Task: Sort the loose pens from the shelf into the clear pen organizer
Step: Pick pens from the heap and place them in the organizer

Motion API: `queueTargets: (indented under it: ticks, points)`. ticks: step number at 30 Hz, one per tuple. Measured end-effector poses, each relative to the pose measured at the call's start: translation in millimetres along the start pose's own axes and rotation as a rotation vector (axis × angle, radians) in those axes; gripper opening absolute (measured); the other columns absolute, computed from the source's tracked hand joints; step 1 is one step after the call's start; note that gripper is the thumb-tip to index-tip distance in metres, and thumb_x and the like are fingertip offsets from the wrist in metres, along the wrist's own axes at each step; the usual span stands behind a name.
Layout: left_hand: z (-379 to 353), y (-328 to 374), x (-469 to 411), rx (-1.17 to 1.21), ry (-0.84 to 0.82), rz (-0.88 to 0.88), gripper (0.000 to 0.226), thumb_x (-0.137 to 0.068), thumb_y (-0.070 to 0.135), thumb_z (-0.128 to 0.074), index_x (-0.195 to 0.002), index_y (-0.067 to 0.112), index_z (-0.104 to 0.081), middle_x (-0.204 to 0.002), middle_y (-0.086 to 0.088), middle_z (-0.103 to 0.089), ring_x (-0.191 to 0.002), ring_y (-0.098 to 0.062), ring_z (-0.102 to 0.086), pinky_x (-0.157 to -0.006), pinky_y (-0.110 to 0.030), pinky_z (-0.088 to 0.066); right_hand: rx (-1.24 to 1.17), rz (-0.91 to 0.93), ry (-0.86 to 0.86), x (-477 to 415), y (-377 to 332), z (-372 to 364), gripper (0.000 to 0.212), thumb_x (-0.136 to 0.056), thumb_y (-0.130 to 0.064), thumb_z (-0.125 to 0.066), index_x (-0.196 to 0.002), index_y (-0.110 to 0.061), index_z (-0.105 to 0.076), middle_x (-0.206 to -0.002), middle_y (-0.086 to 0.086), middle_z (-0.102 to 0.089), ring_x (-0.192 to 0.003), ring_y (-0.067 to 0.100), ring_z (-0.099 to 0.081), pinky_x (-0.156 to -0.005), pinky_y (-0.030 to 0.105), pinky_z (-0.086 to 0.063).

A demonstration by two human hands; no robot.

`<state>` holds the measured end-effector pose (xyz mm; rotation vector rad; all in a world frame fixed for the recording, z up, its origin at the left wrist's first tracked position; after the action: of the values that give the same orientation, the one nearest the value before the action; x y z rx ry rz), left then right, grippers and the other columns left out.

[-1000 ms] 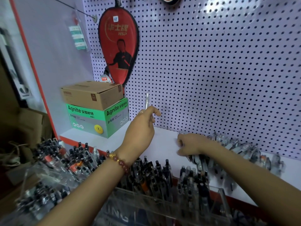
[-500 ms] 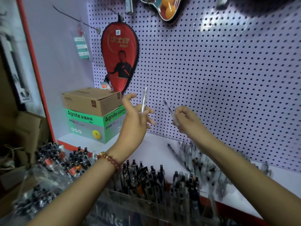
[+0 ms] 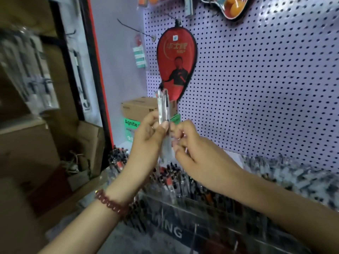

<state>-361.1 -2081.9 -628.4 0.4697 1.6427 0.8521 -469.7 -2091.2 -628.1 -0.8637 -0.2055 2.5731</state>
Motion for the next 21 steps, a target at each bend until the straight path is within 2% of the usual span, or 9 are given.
queueTargets:
  ticks: [3,5,7,9,11,14,15,18,21]
  points:
    - [16,-7,20,-0.091,-0.035,-0.005,0.017,-0.102,0.007,-0.036,-0.111,-0.002,-0.048,-0.071,0.001,-0.056,-0.053,-0.008,-0.05,-0.048,-0.015,-0.042,-0.239,-0.145,0.09,0,7,-1,0.018,-0.095,-0.036,-0.043,-0.104,-0.027,-0.03,-0.057,-0.005,-0.046,-0.045,0.012,-0.04,-0.05,0.038,-0.037]
    - [17,-14,35,-0.095,-0.12,0.033,0.016,-0.102,0.019,-0.037,-0.112,0.011,-0.047,-0.067,0.004,-0.051,-0.051,-0.009,-0.04,-0.047,-0.016,-0.035,-0.579,-0.305,0.095,-2,18,-11,0.022,-0.095,-0.034,-0.05,-0.11,-0.023,-0.038,-0.055,-0.008,-0.04,-0.043,0.007,-0.035,-0.048,0.029,-0.032]
    - [18,-24,49,-0.115,-0.184,0.096,0.021,-0.098,0.025,-0.038,-0.115,0.014,-0.042,-0.068,0.0,-0.048,-0.049,-0.008,-0.036,-0.047,-0.015,-0.032,-0.811,-0.367,0.039,-4,15,-27,0.015,-0.095,-0.03,-0.052,-0.106,-0.021,-0.045,-0.053,-0.008,-0.038,-0.041,0.008,-0.032,-0.043,0.022,-0.027]
    - [20,-30,60,-0.114,-0.21,0.141,0.023,-0.097,0.025,-0.037,-0.113,0.009,-0.038,-0.067,-0.001,-0.048,-0.047,-0.007,-0.035,-0.046,-0.014,-0.031,-0.85,-0.33,0.042,-3,7,-40,0.007,-0.096,-0.025,-0.052,-0.095,-0.019,-0.047,-0.045,-0.007,-0.042,-0.037,0.007,-0.033,-0.039,0.018,-0.027]
    - [25,-33,66,-0.087,-0.242,0.165,0.018,-0.097,0.023,-0.037,-0.107,0.008,-0.039,-0.069,-0.002,-0.049,-0.047,-0.007,-0.035,-0.046,-0.014,-0.031,-0.872,-0.308,0.08,-1,5,-48,0.01,-0.097,-0.018,-0.051,-0.089,-0.017,-0.047,-0.04,-0.006,-0.043,-0.034,0.004,-0.033,-0.037,0.016,-0.028]
    - [31,-31,71,-0.092,-0.321,0.167,0.012,-0.098,0.018,-0.036,-0.098,0.007,-0.04,-0.073,-0.007,-0.05,-0.048,-0.009,-0.039,-0.047,-0.016,-0.033,-0.855,-0.288,0.08,4,4,-56,0.009,-0.097,-0.016,-0.051,-0.089,-0.018,-0.052,-0.045,-0.007,-0.044,-0.039,0.005,-0.035,-0.041,0.019,-0.03]
    - [33,-32,72,-0.101,-0.338,0.175,0.013,-0.098,0.017,-0.036,-0.097,0.004,-0.039,-0.073,-0.008,-0.05,-0.048,-0.011,-0.039,-0.045,-0.019,-0.034,-0.854,-0.284,0.077,5,4,-58,0.007,-0.097,-0.016,-0.051,-0.091,-0.018,-0.054,-0.047,-0.007,-0.045,-0.04,0.006,-0.037,-0.042,0.02,-0.031]
    - [34,-37,75,-0.095,-0.395,0.215,0.021,-0.099,0.02,-0.039,-0.097,-0.001,-0.036,-0.072,-0.011,-0.05,-0.047,-0.025,-0.036,-0.041,-0.041,-0.033,-0.905,-0.288,0.084,10,5,-62,0.009,-0.098,-0.016,-0.05,-0.099,-0.01,-0.057,-0.048,-0.006,-0.043,-0.042,0.009,-0.037,-0.043,0.021,-0.033]
    - [37,-42,78,-0.08,-0.451,0.235,0.018,-0.098,0.02,-0.041,-0.094,0.004,-0.036,-0.07,-0.003,-0.053,-0.049,-0.021,-0.038,-0.045,-0.041,-0.033,-0.938,-0.313,0.079,16,3,-70,0.015,-0.099,-0.021,-0.048,-0.098,-0.009,-0.056,-0.05,-0.001,-0.042,-0.044,0.012,-0.036,-0.043,0.021,-0.032]
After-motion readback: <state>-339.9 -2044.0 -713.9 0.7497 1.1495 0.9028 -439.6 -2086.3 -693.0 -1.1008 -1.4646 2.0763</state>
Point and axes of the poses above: each hand's wrist, its own x-axis away from the middle knuckle, its own z-axis out of the back of the hand, y = z × x, the point moved 7 cm from there along -x, towards the middle knuckle
